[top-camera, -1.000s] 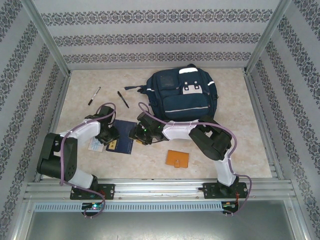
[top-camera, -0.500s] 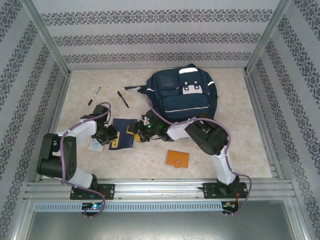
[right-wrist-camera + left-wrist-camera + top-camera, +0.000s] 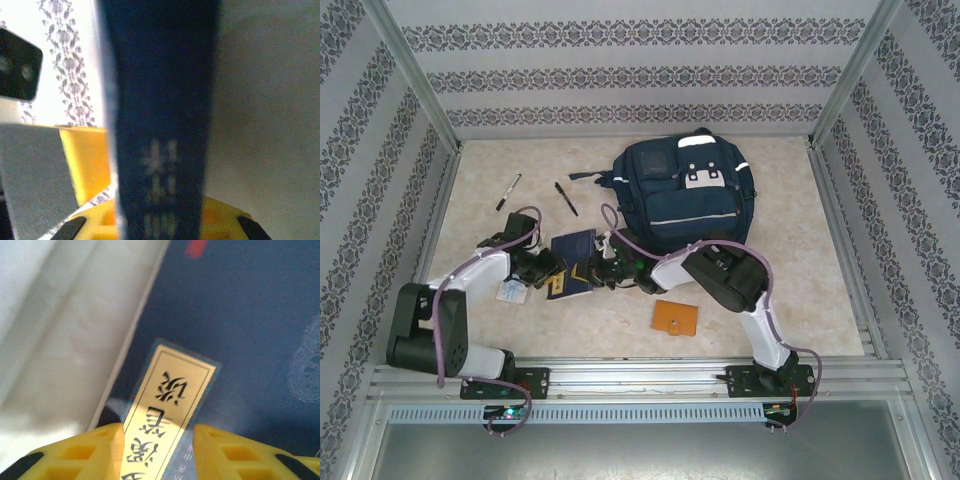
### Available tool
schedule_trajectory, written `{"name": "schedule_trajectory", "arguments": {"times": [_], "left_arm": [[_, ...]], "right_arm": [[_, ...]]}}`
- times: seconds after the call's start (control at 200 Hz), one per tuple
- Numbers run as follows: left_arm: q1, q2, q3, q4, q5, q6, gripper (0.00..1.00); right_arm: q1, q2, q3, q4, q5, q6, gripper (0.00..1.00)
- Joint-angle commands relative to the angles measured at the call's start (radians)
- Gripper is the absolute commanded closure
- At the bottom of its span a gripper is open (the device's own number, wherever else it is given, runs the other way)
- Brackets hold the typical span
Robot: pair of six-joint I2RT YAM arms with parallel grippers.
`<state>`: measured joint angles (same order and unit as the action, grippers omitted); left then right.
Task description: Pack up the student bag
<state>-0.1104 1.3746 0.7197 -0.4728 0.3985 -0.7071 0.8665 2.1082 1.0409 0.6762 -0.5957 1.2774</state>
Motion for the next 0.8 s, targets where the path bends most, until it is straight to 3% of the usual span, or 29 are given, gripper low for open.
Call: {"name": "schedule_trajectory", "arguments": {"times": [0.0, 0.065, 0.165, 0.18, 0.31, 0.37, 0.465, 0.55, 0.605, 0.739, 0.794], "left_arm": [[-0.010, -0.128, 0.121, -0.163, -0.035, 0.033, 0.51], [-0.010, -0.184, 0.185, -0.163, 0.033, 0.084, 0.46], [-0.011, -0.259, 0.233, -0.082, 0.272, 0.215, 0.42], [-0.011, -0.271, 0.237, -0.068, 0.302, 0.238, 0.37], [-0.006, -0.383, 0.237, 0.060, 0.570, 0.488, 0.20], [-0.004, -0.434, 0.263, 0.025, 0.594, 0.606, 0.09], [-0.006, -0.488, 0.266, 0.020, 0.598, 0.734, 0.00], [-0.008, -0.504, 0.232, 0.006, 0.633, 0.822, 0.00], [-0.014, -0.501, 0.207, -0.009, 0.691, 0.873, 0.00], [-0.057, -0.460, 0.117, 0.162, 0.835, 0.715, 0.00], [-0.107, -0.442, 0.090, 0.179, 0.858, 0.710, 0.00]], "right_arm": [[-0.004, -0.184, 0.004, -0.203, -0.063, -0.368, 0.98], [-0.012, -0.258, 0.033, -0.433, -0.046, -0.587, 0.98], [-0.014, -0.349, 0.125, -0.813, 0.027, -0.959, 0.98], [-0.014, -0.363, 0.133, -0.857, 0.038, -1.012, 0.98], [-0.023, -0.486, 0.128, -1.076, 0.157, -1.424, 0.95], [-0.023, -0.548, 0.110, -1.137, 0.219, -1.582, 0.95], [-0.039, -0.644, 0.079, -1.224, 0.273, -1.759, 1.00], [-0.042, -0.719, 0.041, -1.315, 0.284, -1.971, 1.00], [-0.035, -0.754, 0.026, -1.363, 0.311, -2.042, 1.00], [-0.040, -0.783, 0.071, -1.527, 0.242, -2.083, 1.00], [-0.040, -0.784, 0.090, -1.569, 0.207, -2.074, 1.00]]}}
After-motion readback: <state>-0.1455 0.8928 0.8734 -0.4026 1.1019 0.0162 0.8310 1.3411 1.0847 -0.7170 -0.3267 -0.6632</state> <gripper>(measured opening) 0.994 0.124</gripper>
